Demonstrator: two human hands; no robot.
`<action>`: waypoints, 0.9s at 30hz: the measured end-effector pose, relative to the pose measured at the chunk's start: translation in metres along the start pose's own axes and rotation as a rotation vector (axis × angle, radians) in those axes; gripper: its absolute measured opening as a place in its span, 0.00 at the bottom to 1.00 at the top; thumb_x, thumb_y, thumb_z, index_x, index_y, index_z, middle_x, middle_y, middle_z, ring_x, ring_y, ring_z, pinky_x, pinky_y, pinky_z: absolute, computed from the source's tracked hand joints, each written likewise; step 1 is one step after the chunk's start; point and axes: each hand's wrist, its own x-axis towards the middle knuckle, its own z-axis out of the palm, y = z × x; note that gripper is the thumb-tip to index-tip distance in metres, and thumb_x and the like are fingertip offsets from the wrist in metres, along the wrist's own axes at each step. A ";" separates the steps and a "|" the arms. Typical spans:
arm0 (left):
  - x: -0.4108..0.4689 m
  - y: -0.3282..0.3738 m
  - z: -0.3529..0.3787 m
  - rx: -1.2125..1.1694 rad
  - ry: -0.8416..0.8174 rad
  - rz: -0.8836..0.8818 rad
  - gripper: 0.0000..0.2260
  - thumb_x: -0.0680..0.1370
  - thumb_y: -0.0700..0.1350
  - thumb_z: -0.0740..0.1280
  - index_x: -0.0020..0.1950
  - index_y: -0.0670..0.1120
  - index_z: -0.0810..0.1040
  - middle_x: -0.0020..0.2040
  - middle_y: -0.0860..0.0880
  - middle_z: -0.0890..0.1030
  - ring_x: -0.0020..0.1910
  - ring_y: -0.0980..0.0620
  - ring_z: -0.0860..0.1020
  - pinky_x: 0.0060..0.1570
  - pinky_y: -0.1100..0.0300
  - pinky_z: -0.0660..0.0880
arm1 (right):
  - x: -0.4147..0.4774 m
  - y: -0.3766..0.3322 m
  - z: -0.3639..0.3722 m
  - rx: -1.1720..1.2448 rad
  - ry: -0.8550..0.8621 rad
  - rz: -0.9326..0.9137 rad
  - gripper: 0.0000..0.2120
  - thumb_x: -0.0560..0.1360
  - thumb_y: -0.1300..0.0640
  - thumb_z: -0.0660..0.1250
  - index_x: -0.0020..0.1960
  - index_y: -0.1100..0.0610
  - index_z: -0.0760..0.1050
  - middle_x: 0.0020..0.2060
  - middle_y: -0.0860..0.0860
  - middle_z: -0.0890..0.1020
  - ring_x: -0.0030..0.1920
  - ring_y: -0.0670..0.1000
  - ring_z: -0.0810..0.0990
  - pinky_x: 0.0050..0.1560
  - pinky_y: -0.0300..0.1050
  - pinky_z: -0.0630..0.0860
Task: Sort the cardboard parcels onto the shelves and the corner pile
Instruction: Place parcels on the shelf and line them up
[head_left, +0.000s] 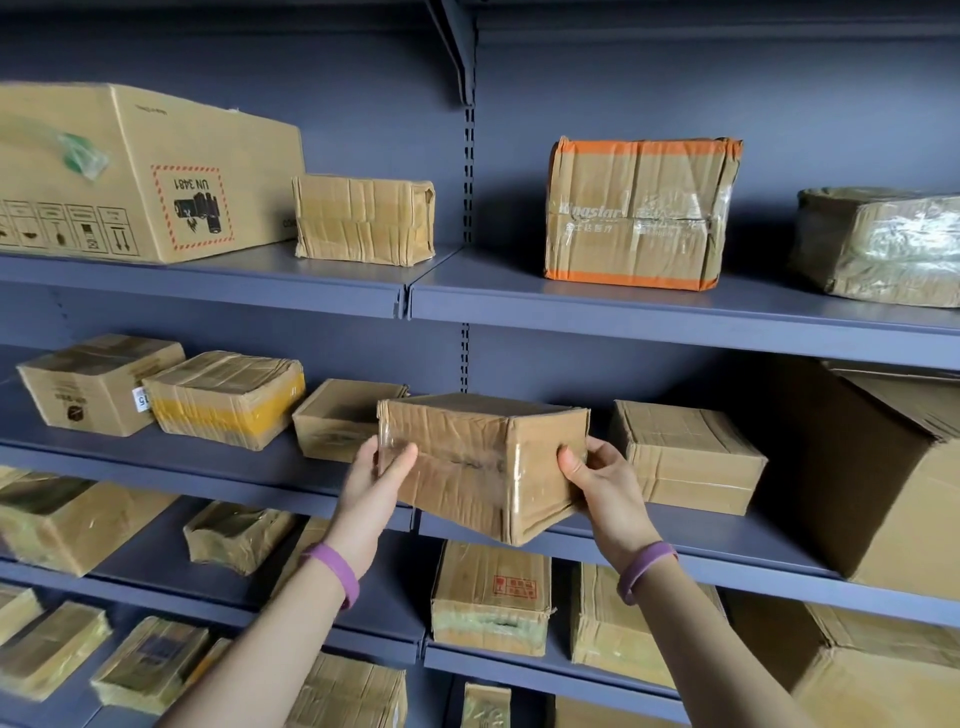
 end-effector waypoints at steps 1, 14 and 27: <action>-0.001 0.000 0.002 0.047 -0.019 0.032 0.26 0.77 0.52 0.71 0.74 0.54 0.67 0.68 0.55 0.73 0.70 0.55 0.68 0.71 0.54 0.63 | -0.001 -0.001 0.003 -0.003 0.016 -0.019 0.33 0.64 0.46 0.75 0.63 0.61 0.73 0.54 0.59 0.83 0.52 0.56 0.83 0.45 0.47 0.82; -0.033 0.017 0.036 0.122 -0.258 0.072 0.31 0.71 0.61 0.74 0.71 0.57 0.69 0.63 0.58 0.79 0.62 0.58 0.77 0.65 0.58 0.71 | -0.010 -0.004 0.034 -0.049 0.082 -0.166 0.21 0.70 0.57 0.77 0.58 0.56 0.70 0.52 0.52 0.81 0.50 0.48 0.81 0.51 0.43 0.79; -0.021 0.025 -0.001 -0.391 -0.139 -0.221 0.18 0.80 0.52 0.62 0.63 0.41 0.78 0.57 0.42 0.84 0.61 0.43 0.79 0.61 0.47 0.74 | 0.009 0.004 0.007 -0.124 0.085 -0.074 0.28 0.73 0.53 0.73 0.70 0.54 0.68 0.66 0.51 0.74 0.67 0.50 0.73 0.69 0.51 0.71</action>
